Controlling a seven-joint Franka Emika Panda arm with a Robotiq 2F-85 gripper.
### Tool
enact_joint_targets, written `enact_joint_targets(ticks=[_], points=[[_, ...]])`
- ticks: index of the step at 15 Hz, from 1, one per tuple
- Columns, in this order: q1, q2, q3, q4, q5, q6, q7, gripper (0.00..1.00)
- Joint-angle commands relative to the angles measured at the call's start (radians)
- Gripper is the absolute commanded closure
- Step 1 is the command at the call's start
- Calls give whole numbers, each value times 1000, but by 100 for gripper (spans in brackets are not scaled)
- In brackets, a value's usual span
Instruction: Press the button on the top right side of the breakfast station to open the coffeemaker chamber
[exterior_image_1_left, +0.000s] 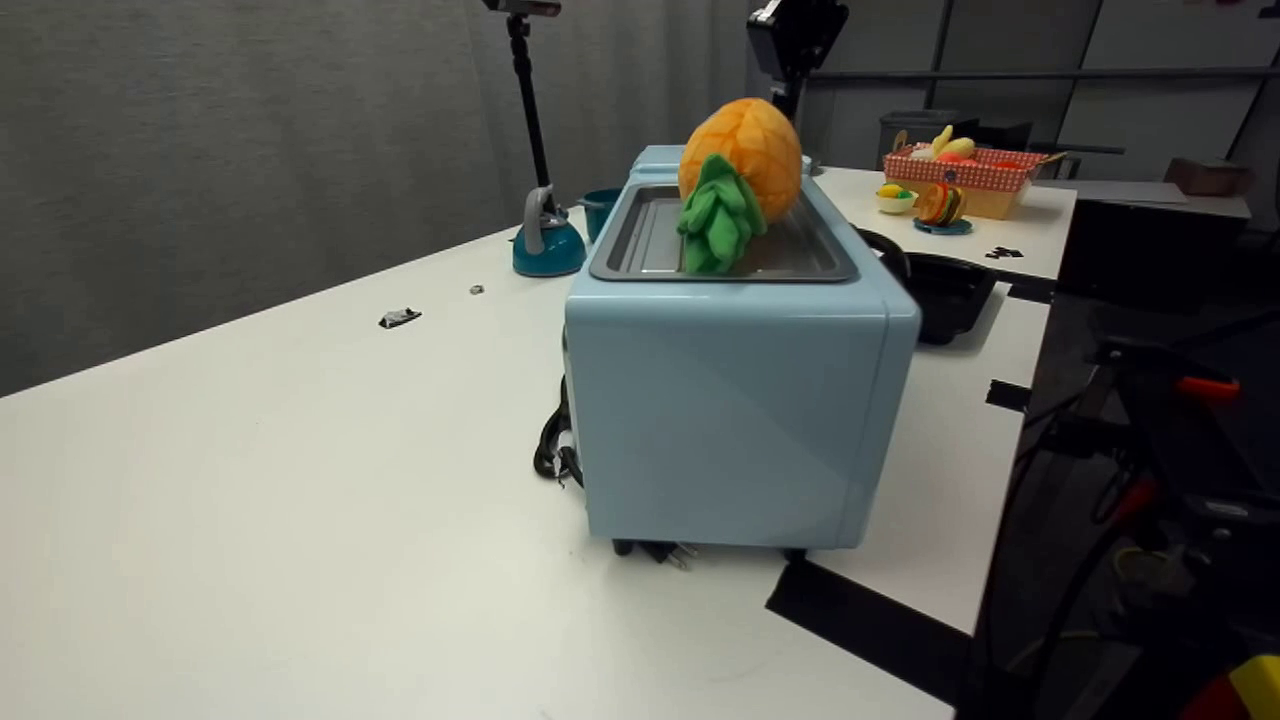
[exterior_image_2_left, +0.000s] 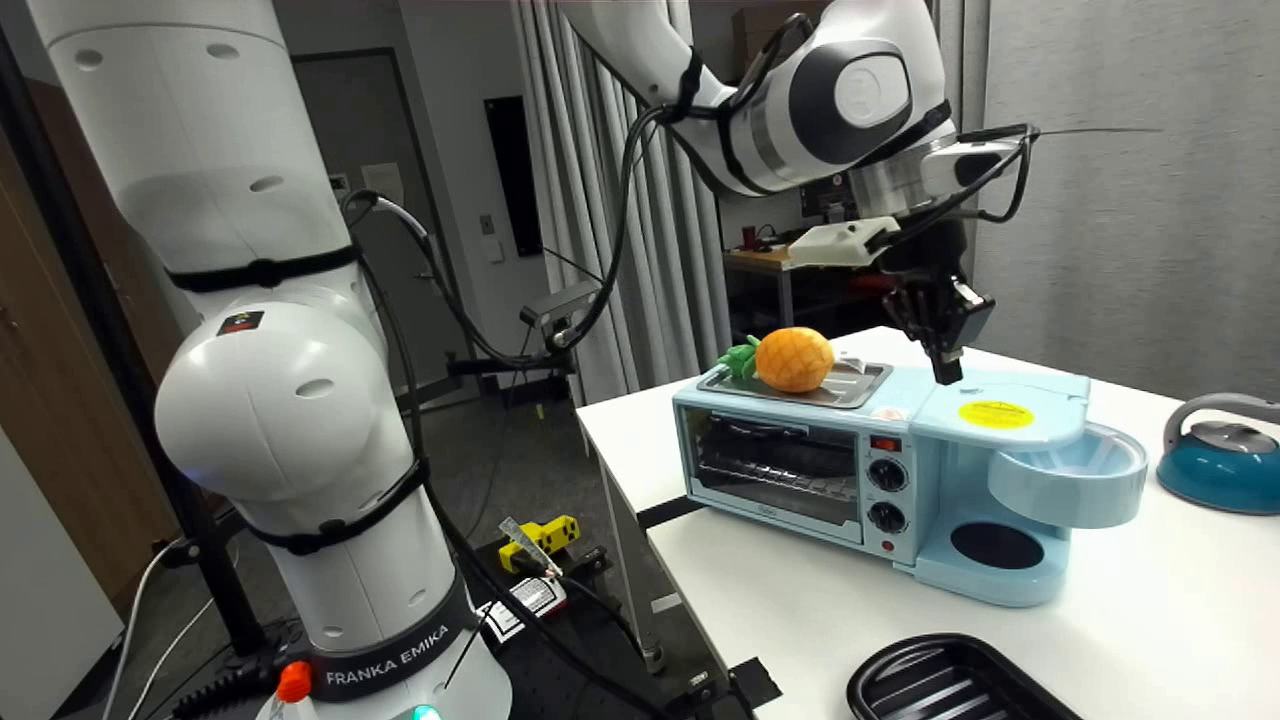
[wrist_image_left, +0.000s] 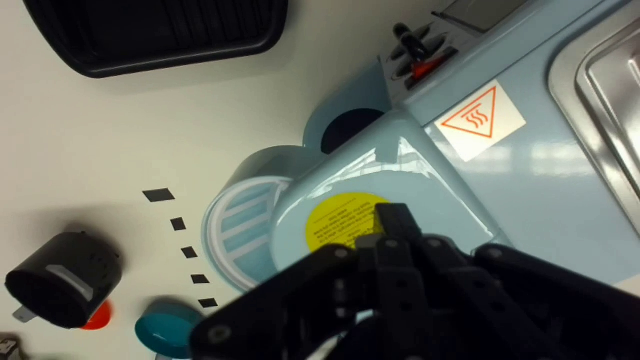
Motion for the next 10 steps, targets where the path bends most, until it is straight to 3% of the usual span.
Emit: enact_joint_targets(ticks=[1,2,3,10], points=[[-18,-111,17,-97,-44,47,23,100],[-22,-127,20,-108,-39,48,18,93],[-25,-140,23,-117,-37,48,16,73],[-46,-200,44,-161,-37,54,17,22]])
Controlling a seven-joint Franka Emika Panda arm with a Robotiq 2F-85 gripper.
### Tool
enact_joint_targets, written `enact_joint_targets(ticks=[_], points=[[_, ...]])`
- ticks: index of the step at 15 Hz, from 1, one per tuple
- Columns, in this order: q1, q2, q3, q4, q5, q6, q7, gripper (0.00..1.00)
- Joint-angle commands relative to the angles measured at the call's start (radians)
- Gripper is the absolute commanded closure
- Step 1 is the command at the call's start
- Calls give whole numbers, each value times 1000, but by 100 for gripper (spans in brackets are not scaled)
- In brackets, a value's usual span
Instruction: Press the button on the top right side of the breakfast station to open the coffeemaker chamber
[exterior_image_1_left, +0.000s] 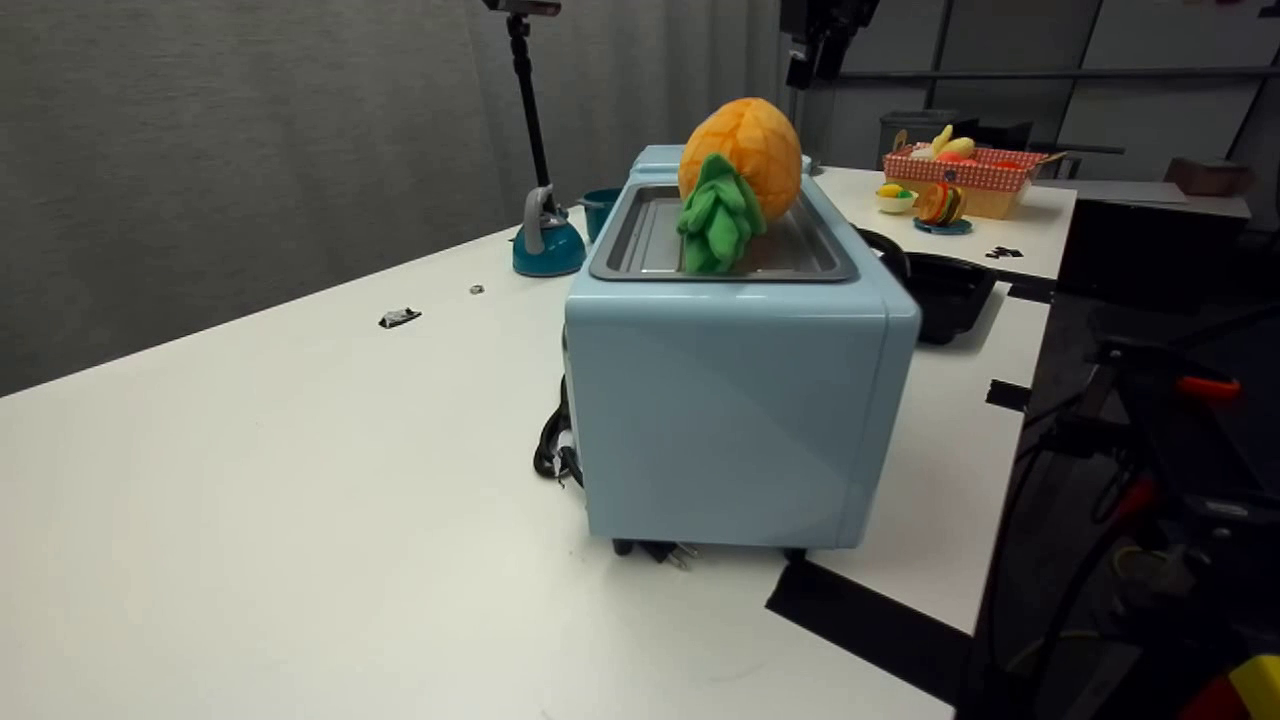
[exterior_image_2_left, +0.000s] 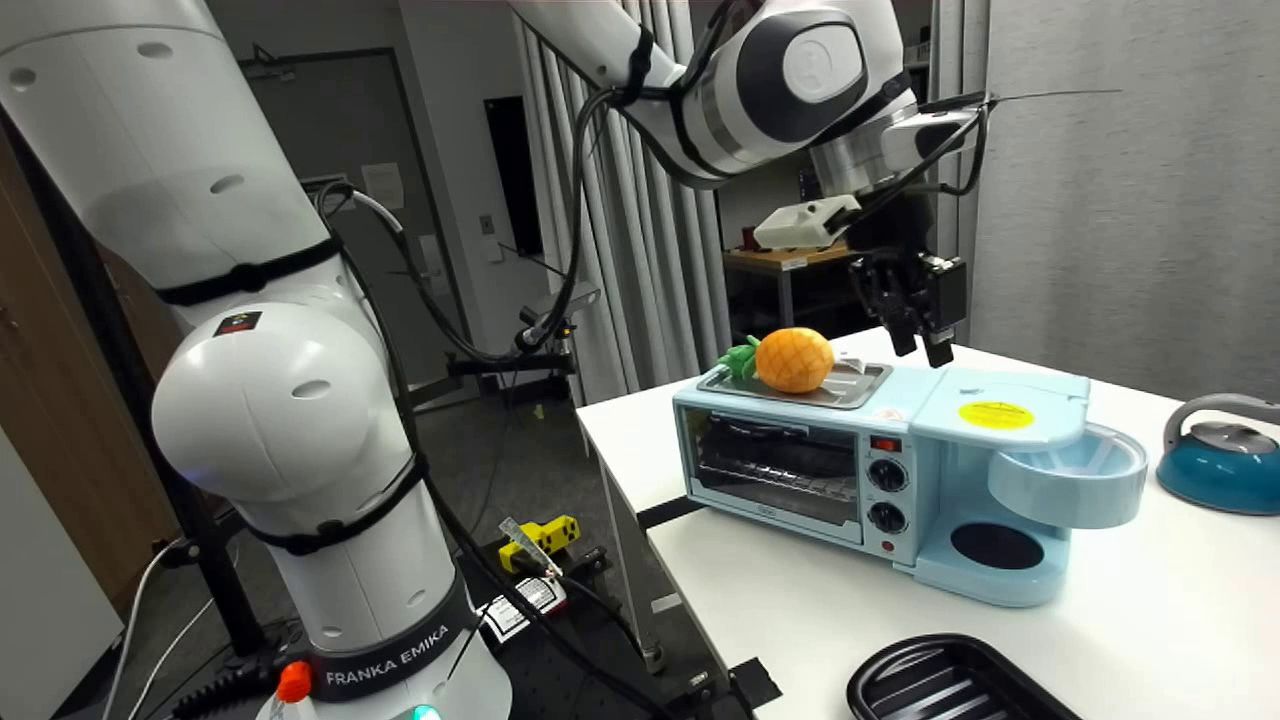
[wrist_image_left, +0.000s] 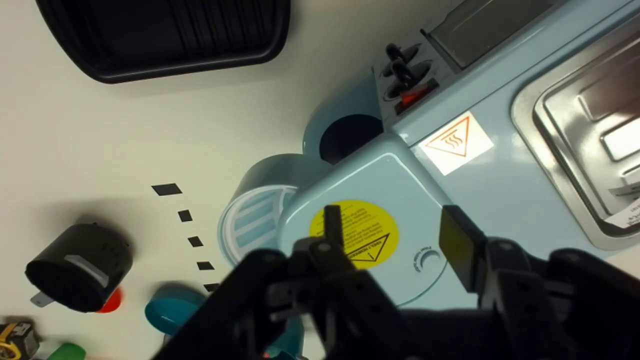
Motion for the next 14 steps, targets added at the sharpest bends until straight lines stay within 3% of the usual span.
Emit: enact_joint_targets(ticks=[1,3,14], points=[[-35,-53,30,-51,-34,44,22,15],[-42,-60,37,-56,-39,47,25,1],[-49,-38,46,-27,-15,17,0,0]])
